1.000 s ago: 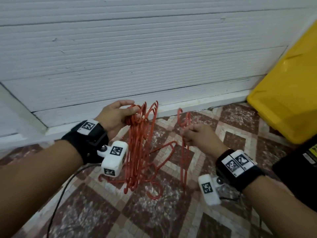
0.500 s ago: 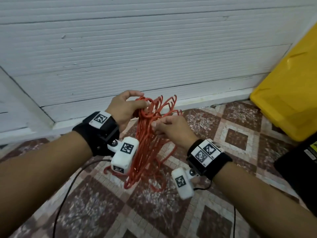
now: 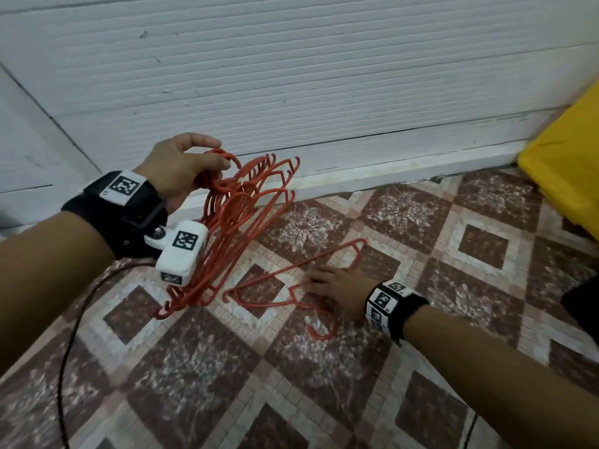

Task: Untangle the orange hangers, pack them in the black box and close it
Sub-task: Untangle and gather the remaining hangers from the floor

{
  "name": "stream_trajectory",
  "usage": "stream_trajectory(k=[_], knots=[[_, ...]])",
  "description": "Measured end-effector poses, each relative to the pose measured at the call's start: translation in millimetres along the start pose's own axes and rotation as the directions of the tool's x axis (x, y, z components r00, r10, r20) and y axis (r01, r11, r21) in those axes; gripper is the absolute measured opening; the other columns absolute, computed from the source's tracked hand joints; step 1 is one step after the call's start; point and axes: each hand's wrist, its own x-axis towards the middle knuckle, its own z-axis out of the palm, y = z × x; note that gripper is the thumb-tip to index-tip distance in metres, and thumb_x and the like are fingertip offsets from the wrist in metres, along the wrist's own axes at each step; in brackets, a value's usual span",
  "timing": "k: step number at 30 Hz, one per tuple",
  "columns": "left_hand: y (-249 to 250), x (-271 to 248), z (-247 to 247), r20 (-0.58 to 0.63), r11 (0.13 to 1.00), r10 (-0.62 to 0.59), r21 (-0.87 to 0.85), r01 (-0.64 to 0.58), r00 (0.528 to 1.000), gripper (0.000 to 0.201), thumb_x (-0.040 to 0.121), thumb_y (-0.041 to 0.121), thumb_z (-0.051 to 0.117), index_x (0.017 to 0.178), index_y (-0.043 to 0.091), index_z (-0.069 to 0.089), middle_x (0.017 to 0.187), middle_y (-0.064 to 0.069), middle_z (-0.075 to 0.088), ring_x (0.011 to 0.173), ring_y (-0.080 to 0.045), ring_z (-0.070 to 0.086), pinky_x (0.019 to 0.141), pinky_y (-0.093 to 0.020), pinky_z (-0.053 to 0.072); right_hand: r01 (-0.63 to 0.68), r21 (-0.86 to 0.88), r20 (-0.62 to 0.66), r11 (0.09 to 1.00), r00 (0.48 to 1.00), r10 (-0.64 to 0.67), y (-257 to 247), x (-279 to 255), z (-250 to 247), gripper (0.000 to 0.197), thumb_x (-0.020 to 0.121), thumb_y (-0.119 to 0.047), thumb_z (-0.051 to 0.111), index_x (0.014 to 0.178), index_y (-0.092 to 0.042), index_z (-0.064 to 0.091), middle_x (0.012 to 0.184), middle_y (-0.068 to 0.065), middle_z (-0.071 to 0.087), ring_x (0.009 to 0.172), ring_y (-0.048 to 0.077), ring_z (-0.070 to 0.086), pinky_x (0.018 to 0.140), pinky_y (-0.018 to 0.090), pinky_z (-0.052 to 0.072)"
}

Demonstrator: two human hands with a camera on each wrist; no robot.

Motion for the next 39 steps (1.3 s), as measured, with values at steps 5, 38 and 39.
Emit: stream_trajectory(k=[5,38,39], knots=[[-10.7,5.4,-6.6,0.039,0.991,-0.079,-0.107,0.082,0.996,0.029,0.082,-0.010,0.065,0.096,0.014,0.059,0.079,-0.008,0.064,0.055,-0.019,0.058,0.064,-0.034,0.054,-0.051,0.003,-0.042,0.999,0.998,0.051,14.5,-5.5,-3.5,0.038,0.097,-0.014,0.051,0.134,-0.024,0.057,0.131,0.011,0.054,0.117,0.032,0.056,0.085,0.040,0.047],[12.3,-32.8,122.3,0.196,0.893,-0.065,-0.426,0.145,0.978,0.028,0.082,-0.004,0.069,0.101,0.015,0.061,0.068,-0.005,0.072,0.054,-0.016,0.065,0.051,-0.026,0.054,0.217,0.975,-0.195,0.056,0.702,0.685,-26.5,-75.2,-116.9,0.006,0.100,-0.013,0.059,0.104,-0.011,0.062,0.089,0.004,0.063,0.066,0.014,0.063,0.081,0.048,0.060],[12.2,-32.5,123.0,0.206,0.895,-0.056,-0.423,0.141,0.977,0.028,0.082,-0.004,0.069,0.101,0.015,0.061,0.070,-0.005,0.073,0.055,-0.016,0.065,0.052,-0.025,0.054,0.223,0.974,-0.186,0.036,0.700,0.690,-28.6,-71.6,-116.9,0.007,0.100,-0.013,0.059,0.105,-0.011,0.062,0.093,0.007,0.063,0.067,0.016,0.063,0.081,0.049,0.060]])
